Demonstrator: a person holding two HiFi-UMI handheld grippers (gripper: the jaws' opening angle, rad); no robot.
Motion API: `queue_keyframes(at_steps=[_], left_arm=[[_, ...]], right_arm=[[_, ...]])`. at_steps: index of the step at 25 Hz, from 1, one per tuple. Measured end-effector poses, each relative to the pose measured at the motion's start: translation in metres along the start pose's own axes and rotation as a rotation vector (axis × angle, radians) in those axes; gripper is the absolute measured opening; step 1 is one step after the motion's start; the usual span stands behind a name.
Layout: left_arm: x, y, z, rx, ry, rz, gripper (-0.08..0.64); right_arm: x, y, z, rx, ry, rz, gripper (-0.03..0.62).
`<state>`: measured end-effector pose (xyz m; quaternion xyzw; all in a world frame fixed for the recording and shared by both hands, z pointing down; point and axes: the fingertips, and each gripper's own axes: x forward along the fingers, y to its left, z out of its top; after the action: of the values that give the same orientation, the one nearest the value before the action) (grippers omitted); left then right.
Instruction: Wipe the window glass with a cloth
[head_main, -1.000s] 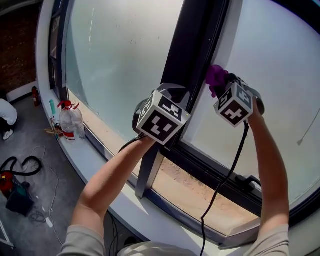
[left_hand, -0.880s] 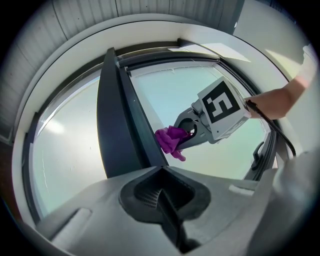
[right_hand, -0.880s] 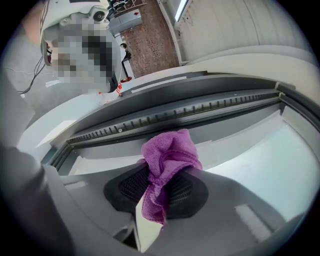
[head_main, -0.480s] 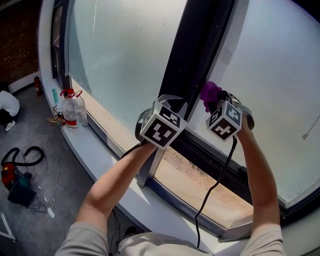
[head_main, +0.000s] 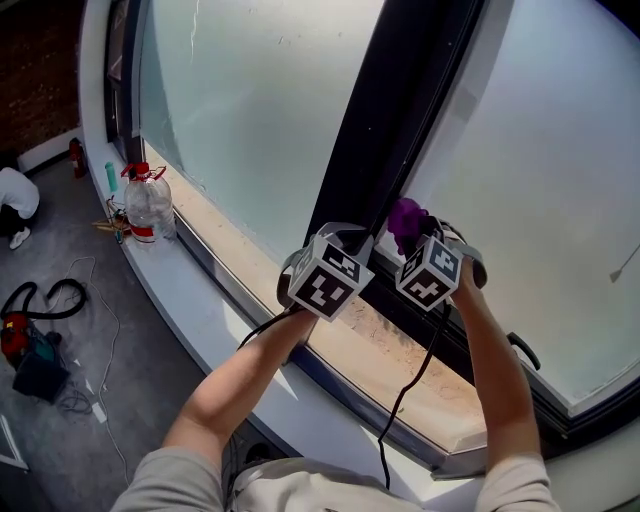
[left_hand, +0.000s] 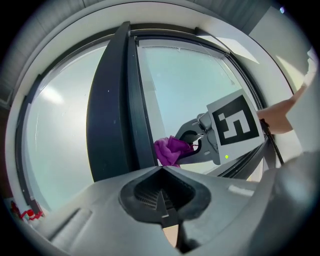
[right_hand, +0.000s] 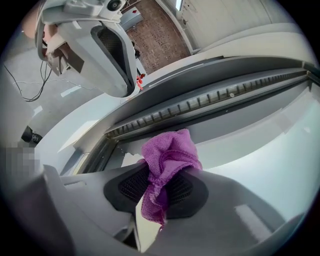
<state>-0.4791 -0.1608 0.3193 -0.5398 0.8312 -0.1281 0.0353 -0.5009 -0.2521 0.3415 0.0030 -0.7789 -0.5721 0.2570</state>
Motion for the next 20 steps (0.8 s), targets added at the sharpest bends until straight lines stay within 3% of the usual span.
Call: queue_keyframes(at_steps=[10,20], left_arm=[[0.005,-0.020,-0.030,-0.042,0.040,-0.043,0.008],[0.013,-0.035,-0.043,-0.066,0.060,-0.082,0.008]], right_arm=[[0.024,0.054,-0.015,-0.013,0.035,0.093,0.114],[0.008,0.059,-0.028,-0.032,0.036,0.067,0.114]])
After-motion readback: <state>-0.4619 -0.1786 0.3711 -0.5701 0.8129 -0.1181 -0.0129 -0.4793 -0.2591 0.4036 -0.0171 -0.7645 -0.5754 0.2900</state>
